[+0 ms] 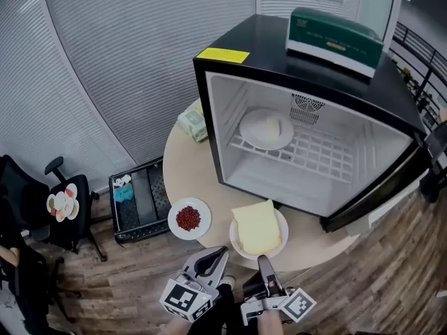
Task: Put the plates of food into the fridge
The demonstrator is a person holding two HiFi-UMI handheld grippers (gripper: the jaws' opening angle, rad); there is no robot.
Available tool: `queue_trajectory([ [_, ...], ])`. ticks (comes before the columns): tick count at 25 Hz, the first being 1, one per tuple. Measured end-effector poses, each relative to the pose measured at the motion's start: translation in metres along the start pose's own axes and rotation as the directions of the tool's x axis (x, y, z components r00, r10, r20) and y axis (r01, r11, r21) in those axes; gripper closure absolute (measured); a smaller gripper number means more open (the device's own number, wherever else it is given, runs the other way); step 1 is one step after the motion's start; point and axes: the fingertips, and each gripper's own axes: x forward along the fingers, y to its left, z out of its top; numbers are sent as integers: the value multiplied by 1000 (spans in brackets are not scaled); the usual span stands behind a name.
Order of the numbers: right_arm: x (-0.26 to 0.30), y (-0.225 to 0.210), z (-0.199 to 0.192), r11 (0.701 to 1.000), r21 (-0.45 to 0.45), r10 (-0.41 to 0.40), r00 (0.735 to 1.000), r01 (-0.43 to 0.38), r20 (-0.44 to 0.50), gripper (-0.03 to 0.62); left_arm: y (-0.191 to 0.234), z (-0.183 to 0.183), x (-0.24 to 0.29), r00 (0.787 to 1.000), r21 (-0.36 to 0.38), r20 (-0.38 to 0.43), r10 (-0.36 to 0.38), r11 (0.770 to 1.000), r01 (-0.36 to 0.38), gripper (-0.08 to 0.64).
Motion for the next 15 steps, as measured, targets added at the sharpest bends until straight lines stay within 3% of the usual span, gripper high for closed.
queue_trajectory([
  [11,-12,60,28,1000,15,20,997,-21,76,577,-25,36,19,990,16,-20,-142,990,142,555],
  [15,-19,68,40,1000,-9,19,994,-18,106,577,-26,41,24,986,-5,-24,-162,987,162,555],
])
